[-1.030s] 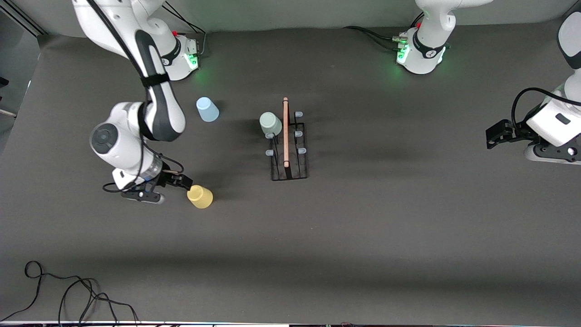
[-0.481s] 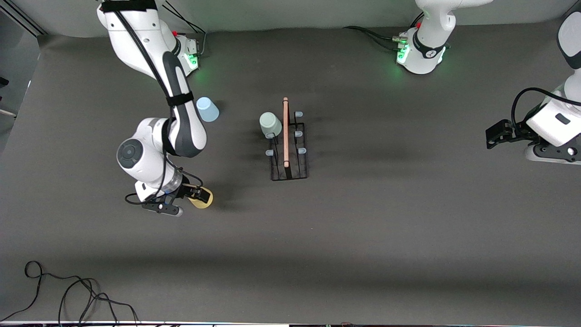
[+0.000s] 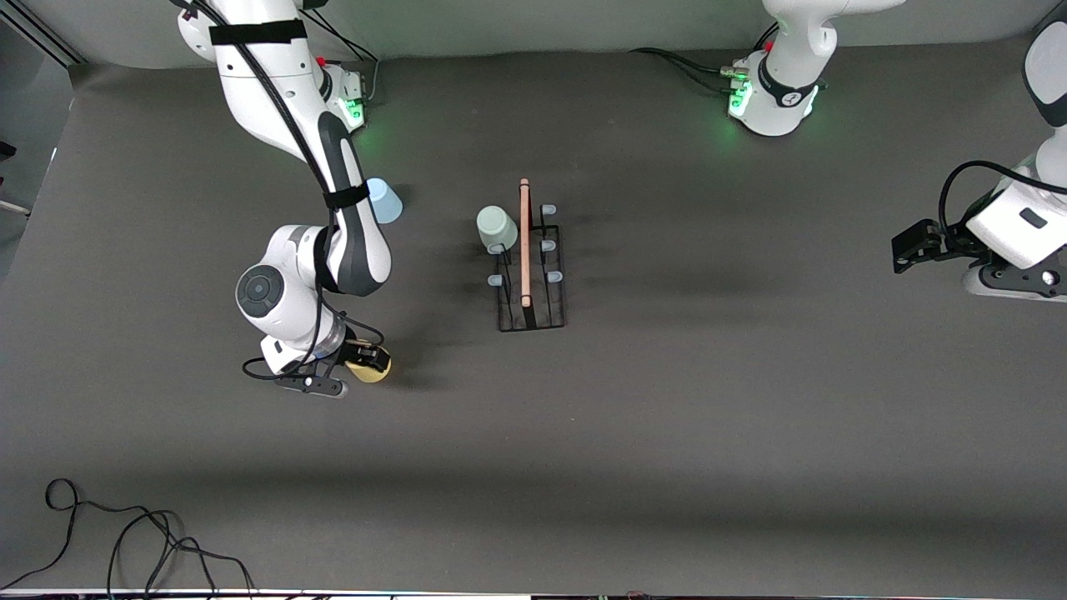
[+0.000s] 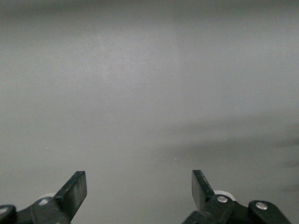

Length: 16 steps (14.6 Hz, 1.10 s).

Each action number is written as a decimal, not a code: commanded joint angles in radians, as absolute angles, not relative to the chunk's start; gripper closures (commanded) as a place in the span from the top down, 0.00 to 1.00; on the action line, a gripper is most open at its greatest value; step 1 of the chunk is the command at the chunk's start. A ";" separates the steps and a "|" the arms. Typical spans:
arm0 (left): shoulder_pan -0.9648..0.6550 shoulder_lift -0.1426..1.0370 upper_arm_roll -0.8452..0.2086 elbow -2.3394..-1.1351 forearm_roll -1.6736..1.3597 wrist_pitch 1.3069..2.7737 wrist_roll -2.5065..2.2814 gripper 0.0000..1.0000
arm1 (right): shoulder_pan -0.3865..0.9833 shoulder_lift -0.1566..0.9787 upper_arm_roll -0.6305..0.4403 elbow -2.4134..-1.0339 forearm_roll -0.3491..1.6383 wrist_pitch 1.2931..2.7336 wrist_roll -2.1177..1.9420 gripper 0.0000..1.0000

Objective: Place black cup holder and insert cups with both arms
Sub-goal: 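Carry the yellow cup to the rack and set it on a peg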

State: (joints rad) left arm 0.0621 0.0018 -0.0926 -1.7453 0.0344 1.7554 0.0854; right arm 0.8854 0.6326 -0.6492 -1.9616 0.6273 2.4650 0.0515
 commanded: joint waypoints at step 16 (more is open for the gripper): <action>0.052 0.000 -0.091 -1.733 0.037 1.729 0.067 1.00 | 1.239 0.325 -0.680 -1.888 0.365 2.272 0.805 0.00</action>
